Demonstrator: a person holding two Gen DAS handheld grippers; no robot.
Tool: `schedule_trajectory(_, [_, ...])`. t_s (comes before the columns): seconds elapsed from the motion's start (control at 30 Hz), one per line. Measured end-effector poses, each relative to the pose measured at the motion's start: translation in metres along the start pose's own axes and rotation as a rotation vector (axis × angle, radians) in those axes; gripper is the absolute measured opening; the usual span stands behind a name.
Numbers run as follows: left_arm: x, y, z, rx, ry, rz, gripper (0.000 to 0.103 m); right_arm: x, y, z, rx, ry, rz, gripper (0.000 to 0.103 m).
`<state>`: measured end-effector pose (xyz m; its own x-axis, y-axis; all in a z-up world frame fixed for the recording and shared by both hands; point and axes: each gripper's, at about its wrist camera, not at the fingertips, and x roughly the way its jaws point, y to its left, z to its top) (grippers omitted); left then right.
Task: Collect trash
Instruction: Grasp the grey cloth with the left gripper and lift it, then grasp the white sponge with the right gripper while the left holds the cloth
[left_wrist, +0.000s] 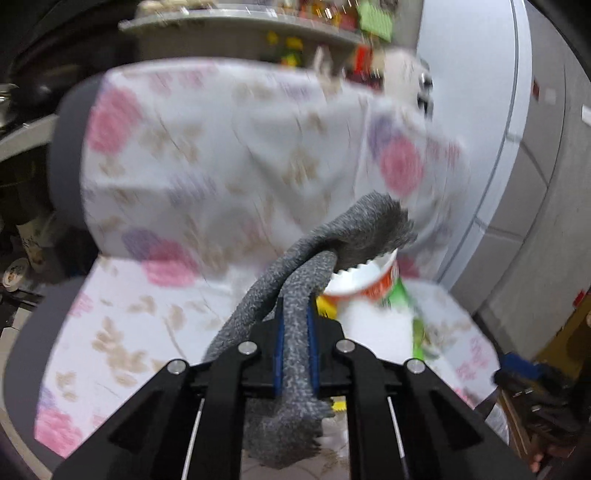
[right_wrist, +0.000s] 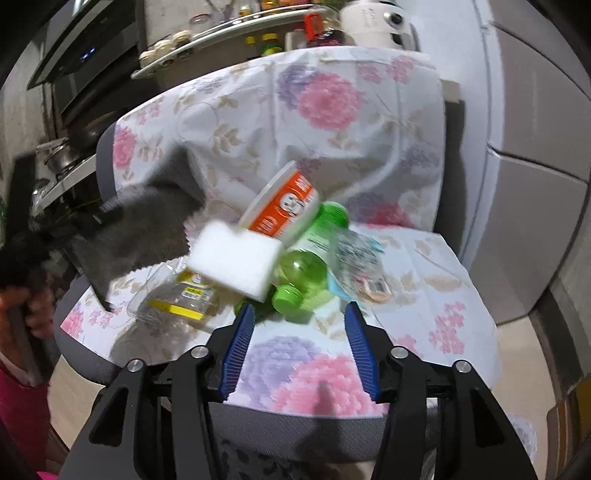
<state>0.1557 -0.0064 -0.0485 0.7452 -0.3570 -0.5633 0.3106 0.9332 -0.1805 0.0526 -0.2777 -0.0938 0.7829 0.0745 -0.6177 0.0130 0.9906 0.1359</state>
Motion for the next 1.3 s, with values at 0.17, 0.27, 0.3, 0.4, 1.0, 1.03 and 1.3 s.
schedule_trajectory(0.17, [-0.027, 0.022, 0.005, -0.052, -0.036, 0.102, 0.008, 0.025, 0.024, 0.013, -0.056, 0.025, 0.066, 0.060])
schedule_trajectory(0.27, [-0.023, 0.034, -0.005, -0.068, -0.021, 0.110, 0.008, 0.047, 0.036, 0.013, -0.089, 0.058, 0.098, 0.060])
schedule_trajectory(0.3, [-0.019, 0.037, -0.011, -0.076, -0.006, 0.102, 0.008, 0.055, 0.040, 0.012, -0.106, 0.068, 0.102, 0.060])
schedule_trajectory(0.4, [-0.006, 0.044, -0.023, -0.091, 0.035, 0.089, 0.008, 0.078, 0.046, 0.009, -0.156, 0.096, 0.109, 0.060])
schedule_trajectory(1.0, [0.018, 0.039, -0.042, -0.090, 0.074, 0.064, 0.008, 0.136, 0.034, 0.020, -0.158, 0.184, 0.158, 0.054])
schedule_trajectory(1.03, [0.018, 0.038, -0.042, -0.092, 0.072, 0.064, 0.008, 0.141, 0.036, 0.021, -0.168, 0.194, 0.155, 0.054])
schedule_trajectory(1.3, [0.014, 0.040, -0.042, -0.109, 0.058, 0.063, 0.008, 0.129, 0.048, 0.022, -0.174, 0.139, 0.167, 0.033])
